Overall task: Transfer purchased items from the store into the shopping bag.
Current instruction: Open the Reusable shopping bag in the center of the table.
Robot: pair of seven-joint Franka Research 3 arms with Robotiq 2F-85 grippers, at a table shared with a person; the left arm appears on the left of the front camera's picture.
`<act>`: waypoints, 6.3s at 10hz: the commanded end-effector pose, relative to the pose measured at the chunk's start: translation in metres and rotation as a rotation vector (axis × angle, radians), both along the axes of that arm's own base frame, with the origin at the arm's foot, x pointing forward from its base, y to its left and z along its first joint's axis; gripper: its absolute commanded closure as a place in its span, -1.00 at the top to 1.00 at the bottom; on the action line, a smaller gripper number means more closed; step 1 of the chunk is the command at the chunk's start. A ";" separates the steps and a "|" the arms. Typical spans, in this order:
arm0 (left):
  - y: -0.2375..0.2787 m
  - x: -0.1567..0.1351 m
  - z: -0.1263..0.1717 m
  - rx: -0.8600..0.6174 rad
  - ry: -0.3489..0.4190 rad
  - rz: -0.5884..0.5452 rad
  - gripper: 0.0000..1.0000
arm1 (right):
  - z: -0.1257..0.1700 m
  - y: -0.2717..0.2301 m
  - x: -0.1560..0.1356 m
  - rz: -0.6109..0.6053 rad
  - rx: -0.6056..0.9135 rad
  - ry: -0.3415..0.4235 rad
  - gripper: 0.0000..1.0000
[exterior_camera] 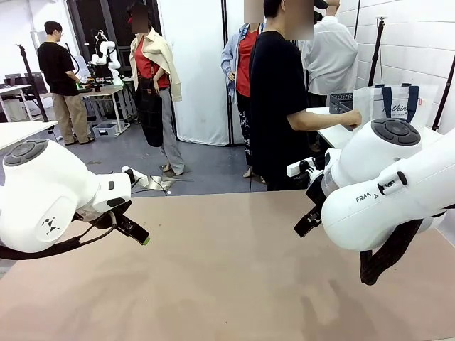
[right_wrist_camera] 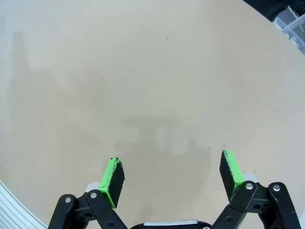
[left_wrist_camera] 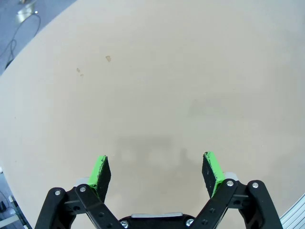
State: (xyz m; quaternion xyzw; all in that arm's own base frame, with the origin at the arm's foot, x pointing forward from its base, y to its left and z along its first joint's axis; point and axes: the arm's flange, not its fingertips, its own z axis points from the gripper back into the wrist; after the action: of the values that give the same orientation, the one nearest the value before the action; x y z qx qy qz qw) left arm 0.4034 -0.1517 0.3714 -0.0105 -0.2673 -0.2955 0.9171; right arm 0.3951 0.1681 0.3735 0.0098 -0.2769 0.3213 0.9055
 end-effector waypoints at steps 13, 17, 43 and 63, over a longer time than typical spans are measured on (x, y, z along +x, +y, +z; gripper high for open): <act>0.001 0.000 0.000 -0.001 0.000 0.002 1.00 | 0.000 0.000 0.000 0.000 0.000 0.000 1.00; 0.001 0.000 0.000 -0.001 0.000 0.002 1.00 | 0.000 0.000 0.000 0.000 0.000 0.000 1.00; 0.001 0.000 0.000 -0.001 0.000 0.002 1.00 | 0.000 0.000 0.000 0.000 0.000 0.000 1.00; -0.104 0.031 0.152 -0.133 0.300 0.170 1.00 | 0.182 0.070 0.101 -0.201 0.180 0.309 1.00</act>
State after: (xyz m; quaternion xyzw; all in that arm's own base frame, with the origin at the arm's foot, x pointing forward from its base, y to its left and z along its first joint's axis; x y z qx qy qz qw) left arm 0.4302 -0.2487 0.5236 -0.0809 -0.1623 -0.2246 0.9574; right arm 0.4942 0.2351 0.5610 0.0782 -0.1673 0.2178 0.9584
